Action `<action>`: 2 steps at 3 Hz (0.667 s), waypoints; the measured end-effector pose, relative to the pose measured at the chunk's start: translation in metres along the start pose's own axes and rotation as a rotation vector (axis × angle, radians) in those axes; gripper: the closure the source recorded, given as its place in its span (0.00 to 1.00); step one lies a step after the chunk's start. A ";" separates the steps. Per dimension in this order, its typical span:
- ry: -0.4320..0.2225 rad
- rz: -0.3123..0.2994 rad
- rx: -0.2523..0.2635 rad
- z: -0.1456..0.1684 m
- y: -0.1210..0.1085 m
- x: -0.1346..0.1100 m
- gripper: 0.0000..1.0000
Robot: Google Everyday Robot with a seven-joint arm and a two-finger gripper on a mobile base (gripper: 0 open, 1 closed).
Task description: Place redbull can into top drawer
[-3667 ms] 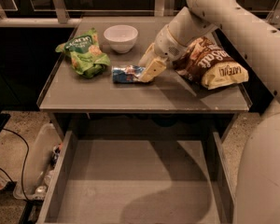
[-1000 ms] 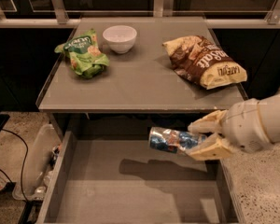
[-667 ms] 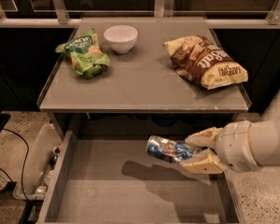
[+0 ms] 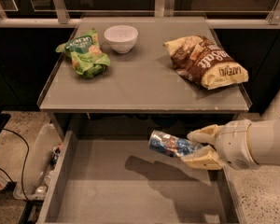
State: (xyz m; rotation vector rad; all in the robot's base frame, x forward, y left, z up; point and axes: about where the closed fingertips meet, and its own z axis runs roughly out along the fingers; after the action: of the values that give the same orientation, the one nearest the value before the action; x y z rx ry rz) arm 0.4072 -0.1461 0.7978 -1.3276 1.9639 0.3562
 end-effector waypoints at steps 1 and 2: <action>0.012 0.008 -0.022 0.010 0.003 0.004 1.00; 0.038 0.019 -0.043 0.039 0.007 0.026 1.00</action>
Offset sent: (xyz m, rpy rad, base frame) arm 0.0198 0.0052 -0.1156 -0.0403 0.0865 -0.0251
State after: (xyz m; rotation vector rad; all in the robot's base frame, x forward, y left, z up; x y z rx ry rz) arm 0.4115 -0.1379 0.7508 -1.3533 2.0113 0.3871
